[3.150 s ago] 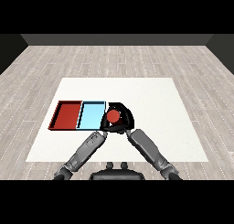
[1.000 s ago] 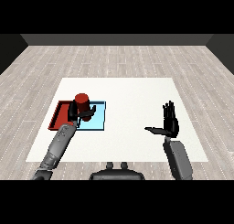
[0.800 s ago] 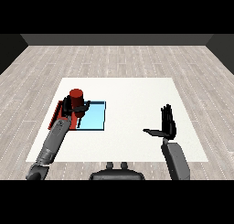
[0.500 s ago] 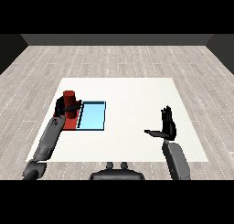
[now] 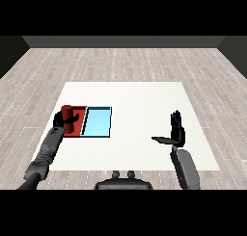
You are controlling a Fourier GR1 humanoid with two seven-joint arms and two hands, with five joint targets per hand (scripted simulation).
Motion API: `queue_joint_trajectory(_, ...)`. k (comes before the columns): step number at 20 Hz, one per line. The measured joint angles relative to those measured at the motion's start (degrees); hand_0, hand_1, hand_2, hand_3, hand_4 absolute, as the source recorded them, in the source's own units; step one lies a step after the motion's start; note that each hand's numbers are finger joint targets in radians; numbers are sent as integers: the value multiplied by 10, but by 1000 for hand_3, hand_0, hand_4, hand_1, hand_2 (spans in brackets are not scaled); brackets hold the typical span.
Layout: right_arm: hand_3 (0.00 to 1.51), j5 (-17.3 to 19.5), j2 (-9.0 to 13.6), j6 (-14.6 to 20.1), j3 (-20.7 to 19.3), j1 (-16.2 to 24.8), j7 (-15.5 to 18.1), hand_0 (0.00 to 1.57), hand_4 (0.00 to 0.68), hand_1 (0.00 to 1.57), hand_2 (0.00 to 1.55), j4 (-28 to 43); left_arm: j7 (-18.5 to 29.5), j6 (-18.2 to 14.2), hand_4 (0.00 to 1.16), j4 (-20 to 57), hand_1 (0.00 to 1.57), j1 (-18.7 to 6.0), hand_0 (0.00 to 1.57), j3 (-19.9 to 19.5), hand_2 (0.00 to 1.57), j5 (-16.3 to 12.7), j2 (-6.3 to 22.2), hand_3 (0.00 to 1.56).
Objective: Pick the red can and put it in the red box
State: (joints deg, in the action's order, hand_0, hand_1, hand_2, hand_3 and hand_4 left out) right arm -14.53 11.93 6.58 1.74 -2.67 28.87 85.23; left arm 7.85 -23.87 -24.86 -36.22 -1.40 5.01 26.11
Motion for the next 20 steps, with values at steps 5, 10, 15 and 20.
queue_joint_trajectory(5, 0, 5, 1, -2, -3, 6, 16, 0, 0, 0, 0, 9, -11, -25, 709, 105, 798, -28, 798, -3, 749, 21, -11, 0)
queue_joint_trajectory(10, 0, 9, -2, 0, -1, -1, 15, 0, 0, 0, 0, 19, -9, 1, 686, 160, 230, -49, 230, -19, 450, 16, -3, 0)
queue_joint_trajectory(15, 0, 7, -4, -8, 0, -1, 19, 0, 0, 0, 0, 23, -37, 47, 0, 204, 0, -69, 0, 19, 0, 60, 10, 0)
queue_joint_trajectory(20, 0, 2, -2, -23, -1, 7, 23, 0, 0, 0, 0, 32, -81, 64, 0, 228, 0, -89, 0, 33, 0, 78, 14, 0)
